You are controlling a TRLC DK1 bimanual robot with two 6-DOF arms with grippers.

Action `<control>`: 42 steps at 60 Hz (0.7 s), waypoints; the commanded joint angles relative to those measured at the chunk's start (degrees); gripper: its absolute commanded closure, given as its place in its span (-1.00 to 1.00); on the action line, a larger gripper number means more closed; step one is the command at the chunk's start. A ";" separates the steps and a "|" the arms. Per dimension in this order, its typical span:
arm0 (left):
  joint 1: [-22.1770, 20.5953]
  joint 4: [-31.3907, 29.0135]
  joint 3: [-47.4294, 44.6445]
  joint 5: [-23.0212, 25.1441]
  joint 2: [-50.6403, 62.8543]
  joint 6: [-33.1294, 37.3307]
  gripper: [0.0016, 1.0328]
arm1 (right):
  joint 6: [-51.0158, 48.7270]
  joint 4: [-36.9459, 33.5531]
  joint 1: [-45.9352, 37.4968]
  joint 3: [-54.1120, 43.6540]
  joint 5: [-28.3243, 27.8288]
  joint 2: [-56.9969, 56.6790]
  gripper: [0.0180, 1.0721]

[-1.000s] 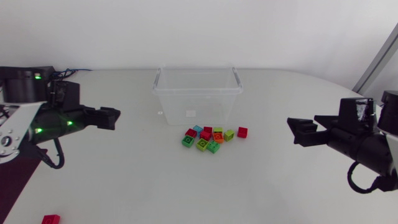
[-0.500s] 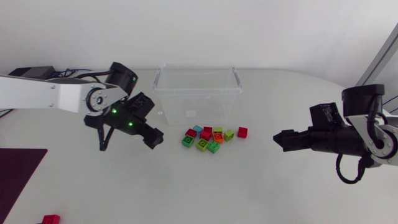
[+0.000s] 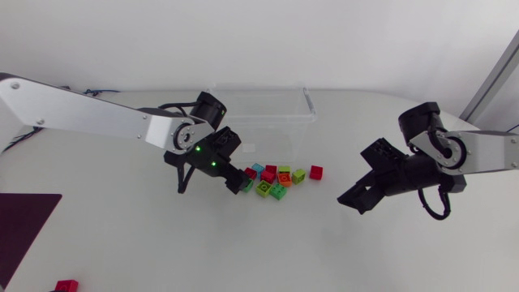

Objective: Pick up the duplo bricks and place them in the container

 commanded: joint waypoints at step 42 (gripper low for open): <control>-2.38 3.54 1.58 -4.01 9.27 -1.91 0.24 | -12.85 6.07 1.98 9.80 -0.58 15.38 -0.91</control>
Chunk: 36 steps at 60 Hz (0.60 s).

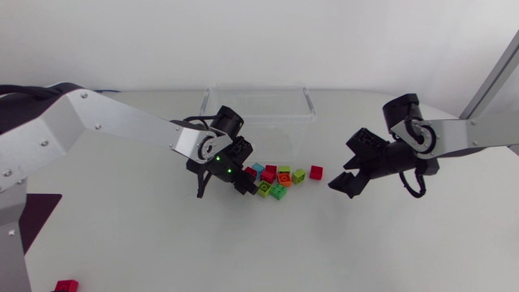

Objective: Pick up the duplo bricks and place them in the container

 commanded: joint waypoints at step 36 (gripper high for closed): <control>3.01 -4.39 -6.77 3.95 -23.73 4.75 0.34 | -11.05 -5.06 1.15 15.93 -3.97 17.29 -0.90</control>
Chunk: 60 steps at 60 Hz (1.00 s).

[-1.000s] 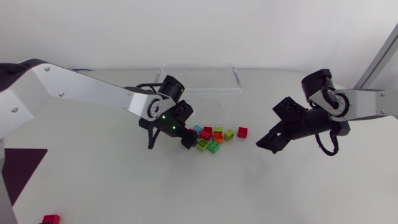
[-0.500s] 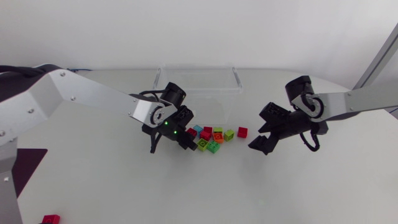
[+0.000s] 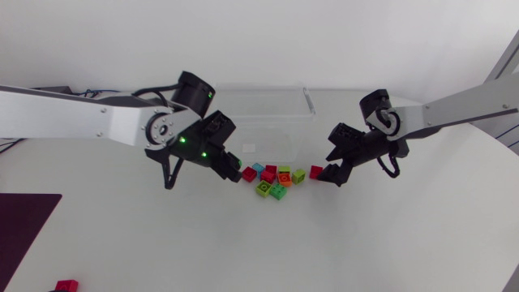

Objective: Pick up the duplo bricks and place them in the container

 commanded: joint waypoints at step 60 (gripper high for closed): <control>8.14 17.85 17.01 2.74 10.64 -7.25 -0.58 | 1.14 -5.27 2.06 -4.58 0.92 -15.63 0.41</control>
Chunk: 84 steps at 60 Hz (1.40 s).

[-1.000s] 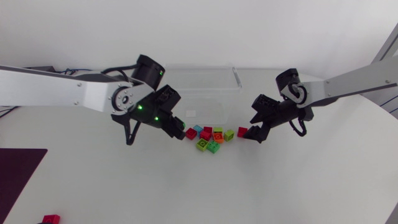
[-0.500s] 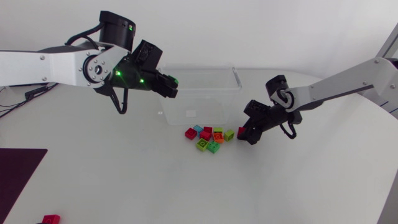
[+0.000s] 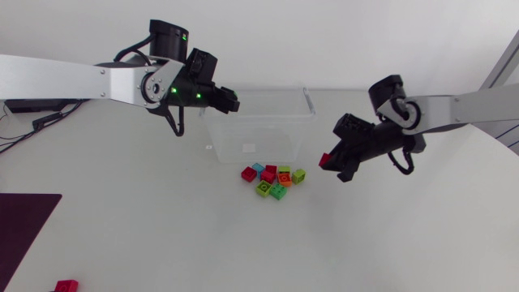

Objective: Pick up the duplo bricks and place them in the container

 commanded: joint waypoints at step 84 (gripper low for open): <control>-7.59 1.72 -24.95 3.69 -0.59 16.25 -0.89 | 17.38 0.73 13.03 38.99 12.37 18.32 -0.71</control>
